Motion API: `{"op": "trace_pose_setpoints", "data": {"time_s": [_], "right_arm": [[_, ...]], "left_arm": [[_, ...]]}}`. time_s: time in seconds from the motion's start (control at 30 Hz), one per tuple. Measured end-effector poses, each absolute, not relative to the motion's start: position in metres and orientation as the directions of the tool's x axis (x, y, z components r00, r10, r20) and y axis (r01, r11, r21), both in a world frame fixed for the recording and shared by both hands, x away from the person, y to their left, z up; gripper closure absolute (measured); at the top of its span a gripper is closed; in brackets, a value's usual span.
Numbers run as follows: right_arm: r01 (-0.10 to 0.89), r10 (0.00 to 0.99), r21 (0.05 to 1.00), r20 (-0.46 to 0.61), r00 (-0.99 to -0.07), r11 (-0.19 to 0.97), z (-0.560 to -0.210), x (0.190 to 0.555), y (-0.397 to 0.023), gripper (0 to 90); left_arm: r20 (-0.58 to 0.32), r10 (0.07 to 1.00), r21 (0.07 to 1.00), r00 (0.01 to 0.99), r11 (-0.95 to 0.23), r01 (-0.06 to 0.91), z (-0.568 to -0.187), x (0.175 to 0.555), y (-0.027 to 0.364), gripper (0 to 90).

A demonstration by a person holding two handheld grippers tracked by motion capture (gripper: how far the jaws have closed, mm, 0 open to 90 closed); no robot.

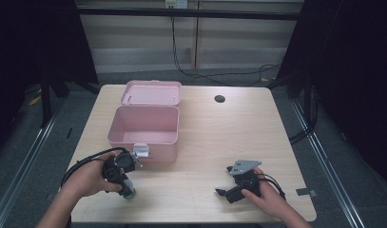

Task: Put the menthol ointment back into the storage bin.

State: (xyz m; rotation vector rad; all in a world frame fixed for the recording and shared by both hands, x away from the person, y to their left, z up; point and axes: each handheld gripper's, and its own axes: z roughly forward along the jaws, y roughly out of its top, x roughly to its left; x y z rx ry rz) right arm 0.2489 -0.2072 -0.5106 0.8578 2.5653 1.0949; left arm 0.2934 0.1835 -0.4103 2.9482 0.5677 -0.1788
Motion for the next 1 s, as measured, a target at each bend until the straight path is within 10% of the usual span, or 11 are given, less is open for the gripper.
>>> {"op": "trace_pose_setpoints", "data": {"time_s": [1.0], "right_arm": [[0.427, 0.594, 0.718, 0.023, -0.804, 0.55, -0.511, 0.249, -0.207, 8.0]], "left_arm": [[-0.145, 0.398, 0.102, 0.906, -0.905, 0.414, -0.342, 0.314, 0.179, 50.2]]}}
